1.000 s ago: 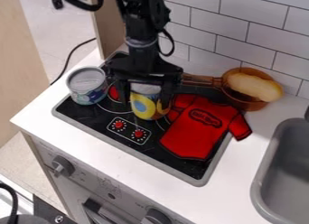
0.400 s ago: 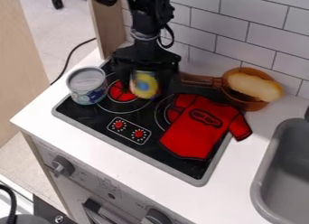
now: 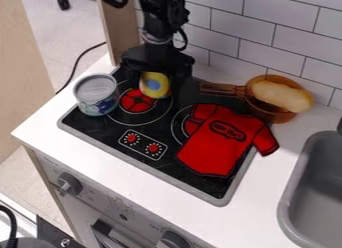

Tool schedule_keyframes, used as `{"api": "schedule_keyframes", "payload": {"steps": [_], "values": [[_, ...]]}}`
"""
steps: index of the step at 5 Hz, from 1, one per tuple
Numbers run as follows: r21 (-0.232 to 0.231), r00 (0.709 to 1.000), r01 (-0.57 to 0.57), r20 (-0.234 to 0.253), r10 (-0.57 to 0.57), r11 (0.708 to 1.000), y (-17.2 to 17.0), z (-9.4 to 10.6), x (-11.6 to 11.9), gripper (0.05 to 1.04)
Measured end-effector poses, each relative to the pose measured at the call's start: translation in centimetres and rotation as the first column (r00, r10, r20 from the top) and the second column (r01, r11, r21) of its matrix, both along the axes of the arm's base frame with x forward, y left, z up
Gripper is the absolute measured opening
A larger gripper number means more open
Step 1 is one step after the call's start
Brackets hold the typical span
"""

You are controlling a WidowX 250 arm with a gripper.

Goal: Move the can to the top of the left burner

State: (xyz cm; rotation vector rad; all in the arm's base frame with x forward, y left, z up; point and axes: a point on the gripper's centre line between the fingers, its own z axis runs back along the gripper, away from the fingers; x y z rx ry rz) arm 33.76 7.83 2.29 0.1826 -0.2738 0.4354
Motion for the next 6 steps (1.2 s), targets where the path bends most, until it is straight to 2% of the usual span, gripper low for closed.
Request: {"api": "schedule_keyframes", "payload": {"steps": [1,2,3,4,5,6], "values": [[-0.007,1.0,0.009,-0.005,-0.009,1.0,-0.3,0.0,-0.1,1.001],[-0.02,0.996,0.014,-0.082,-0.016,1.0,-0.6,-0.4,-1.8,1.0],[-0.014,0.993,0.026,-0.115,-0.027,1.0,-0.7,0.8,-3.0,1.0],[-0.005,0.985,0.126,-0.12,-0.125,0.992,-2.0,1.1,-4.2,1.0],[-0.027,0.917,0.37,-0.149,-0.37,0.928,-5.1,1.0,-4.1,1.0],[-0.027,0.808,0.577,-0.127,-0.575,0.817,-7.8,0.2,-4.1,1.001]]}}
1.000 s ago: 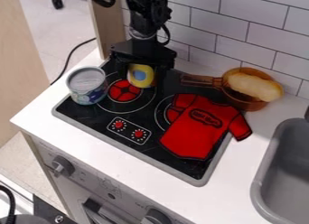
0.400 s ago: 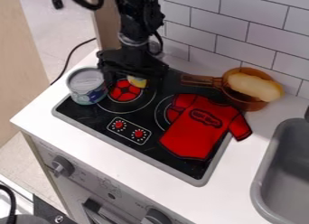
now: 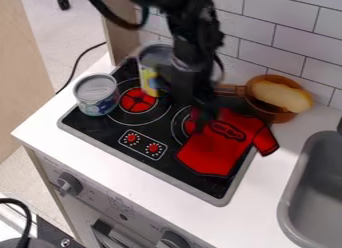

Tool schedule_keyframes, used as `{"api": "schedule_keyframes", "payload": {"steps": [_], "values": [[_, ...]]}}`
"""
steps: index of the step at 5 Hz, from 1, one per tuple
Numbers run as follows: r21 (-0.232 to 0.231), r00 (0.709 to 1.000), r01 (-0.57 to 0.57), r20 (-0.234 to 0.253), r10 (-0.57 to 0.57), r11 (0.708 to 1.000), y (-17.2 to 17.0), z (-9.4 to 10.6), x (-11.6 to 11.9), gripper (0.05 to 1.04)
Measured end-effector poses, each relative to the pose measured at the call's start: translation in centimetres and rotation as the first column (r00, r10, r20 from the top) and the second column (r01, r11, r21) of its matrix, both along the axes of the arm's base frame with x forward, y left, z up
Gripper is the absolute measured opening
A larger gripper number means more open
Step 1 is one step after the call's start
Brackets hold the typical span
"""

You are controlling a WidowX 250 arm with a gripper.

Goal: Move the can to the top of the left burner

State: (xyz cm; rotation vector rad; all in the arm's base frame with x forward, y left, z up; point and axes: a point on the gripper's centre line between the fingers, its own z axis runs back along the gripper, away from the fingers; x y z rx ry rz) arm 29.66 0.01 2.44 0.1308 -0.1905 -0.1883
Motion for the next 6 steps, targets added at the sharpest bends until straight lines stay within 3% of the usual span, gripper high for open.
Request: {"api": "schedule_keyframes", "payload": {"steps": [1,3,4,6], "values": [[-0.055,0.994,0.101,-0.037,-0.103,0.993,-2.3,0.4,0.0,1.001],[-0.115,0.979,0.178,-0.084,-0.188,0.977,-4.4,0.9,-0.8,1.0],[-0.118,0.975,0.206,-0.055,-0.213,0.971,-5.0,2.2,-2.0,1.0],[-0.041,0.998,-0.047,0.031,0.049,0.998,0.1,3.1,-3.5,1.0]]}}
